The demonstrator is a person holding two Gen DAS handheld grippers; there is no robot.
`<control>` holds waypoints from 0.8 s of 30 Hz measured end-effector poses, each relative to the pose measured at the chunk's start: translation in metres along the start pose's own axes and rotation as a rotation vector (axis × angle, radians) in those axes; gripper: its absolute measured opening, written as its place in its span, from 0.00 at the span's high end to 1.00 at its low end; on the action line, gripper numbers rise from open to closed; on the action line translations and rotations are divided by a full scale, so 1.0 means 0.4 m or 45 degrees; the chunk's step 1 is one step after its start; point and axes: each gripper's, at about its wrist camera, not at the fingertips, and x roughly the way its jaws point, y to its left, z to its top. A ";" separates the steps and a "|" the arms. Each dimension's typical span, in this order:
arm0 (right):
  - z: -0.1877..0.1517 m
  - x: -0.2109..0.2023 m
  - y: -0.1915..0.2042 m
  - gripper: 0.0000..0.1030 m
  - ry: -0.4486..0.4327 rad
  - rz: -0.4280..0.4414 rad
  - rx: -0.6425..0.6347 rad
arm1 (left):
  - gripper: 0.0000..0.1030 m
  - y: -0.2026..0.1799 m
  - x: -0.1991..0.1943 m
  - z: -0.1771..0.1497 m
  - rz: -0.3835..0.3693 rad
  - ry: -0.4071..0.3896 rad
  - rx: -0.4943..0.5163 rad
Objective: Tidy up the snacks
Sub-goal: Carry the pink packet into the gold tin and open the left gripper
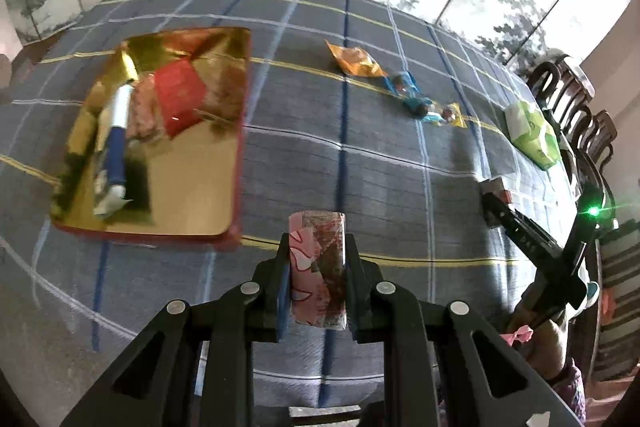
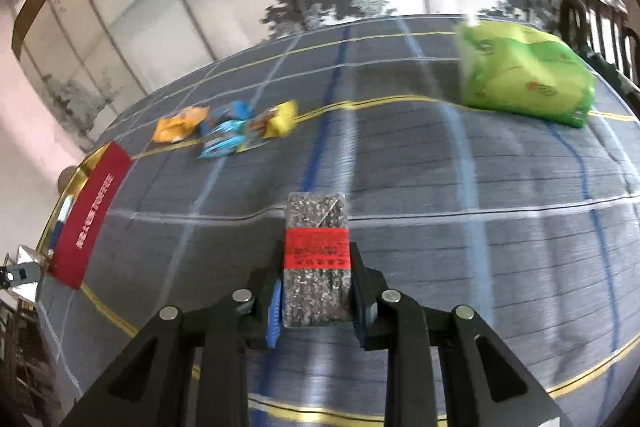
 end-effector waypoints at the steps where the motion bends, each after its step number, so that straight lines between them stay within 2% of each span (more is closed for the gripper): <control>1: -0.001 0.005 0.018 0.74 0.003 0.011 -0.009 | 0.82 0.006 -0.005 -0.001 0.008 -0.007 -0.002; 5: -0.006 0.013 0.056 0.74 -0.003 -0.036 -0.078 | 0.82 0.024 -0.017 -0.005 0.018 -0.029 -0.015; 24: -0.004 0.019 0.067 0.74 0.001 -0.077 -0.099 | 0.82 0.068 -0.059 0.003 0.150 -0.156 0.034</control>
